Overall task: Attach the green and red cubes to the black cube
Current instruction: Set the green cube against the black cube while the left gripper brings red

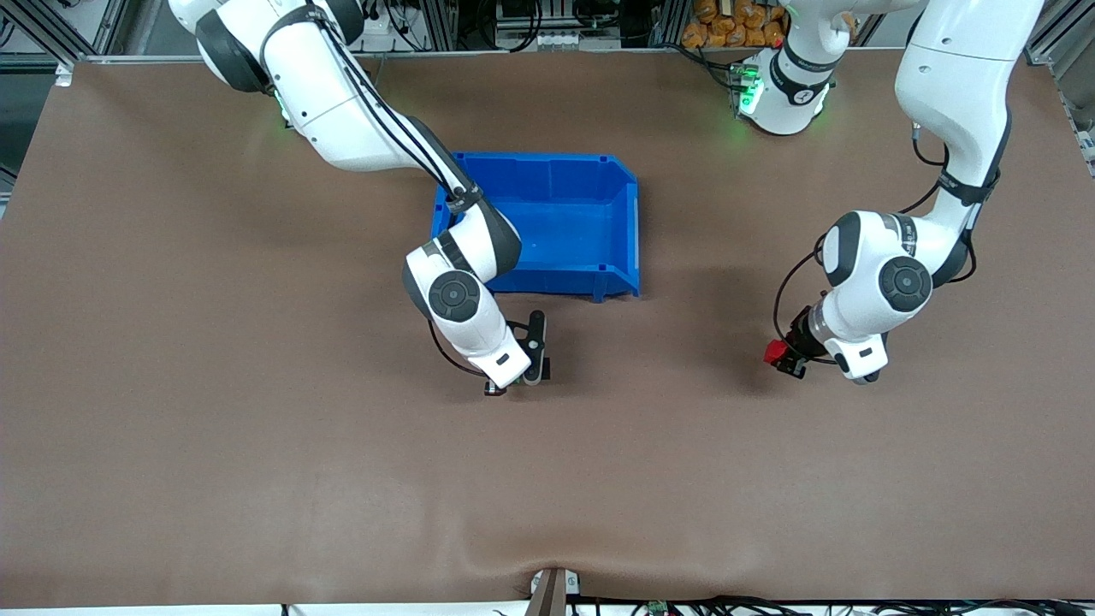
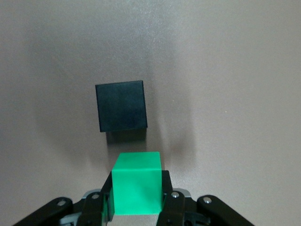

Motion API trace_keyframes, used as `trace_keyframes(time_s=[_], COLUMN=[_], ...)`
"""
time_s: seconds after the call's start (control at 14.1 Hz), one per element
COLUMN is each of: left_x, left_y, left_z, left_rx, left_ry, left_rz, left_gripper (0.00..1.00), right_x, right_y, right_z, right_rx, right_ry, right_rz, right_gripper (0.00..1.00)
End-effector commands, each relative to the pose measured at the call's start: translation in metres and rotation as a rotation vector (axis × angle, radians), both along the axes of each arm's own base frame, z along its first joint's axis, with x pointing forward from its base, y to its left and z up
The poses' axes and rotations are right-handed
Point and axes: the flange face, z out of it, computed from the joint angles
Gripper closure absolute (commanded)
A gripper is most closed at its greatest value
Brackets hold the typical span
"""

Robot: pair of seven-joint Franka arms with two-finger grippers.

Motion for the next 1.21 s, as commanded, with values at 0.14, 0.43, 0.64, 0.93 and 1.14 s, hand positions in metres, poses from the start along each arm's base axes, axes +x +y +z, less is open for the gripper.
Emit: trace_keyframes(time_s=[0.14, 0.43, 0.64, 0.93, 1.14], left_x=[0.008, 0.007, 0.005, 0.009, 0.014], left_y=[-0.055, -0.103, -0.157, -0.21, -0.24], left_z=[0.029, 0.042, 0.055, 0.06, 0.049], left_rx=[-0.063, -0.093, -0.123, -0.166, -0.187], left_ry=[-0.032, -0.045, -0.06, -0.068, -0.057], left_rz=[0.12, 0.17, 0.228, 0.294, 0.337], left_gripper=[1.0, 1.0, 1.0, 1.0, 1.0], right_x=[-0.004, -0.009, -0.011, -0.011, -0.008], right_y=[0.015, 0.022, 0.024, 0.025, 0.022], right_z=[0.0, 0.0, -0.002, 0.0, 0.008], right_rx=[0.009, 0.009, 0.008, 0.011, 0.016], right_ry=[0.012, 0.013, 0.015, 0.01, 0.004], right_rz=[-0.012, -0.009, -0.013, -0.02, -0.025], right_gripper=[1.0, 1.0, 0.68, 0.0, 0.0])
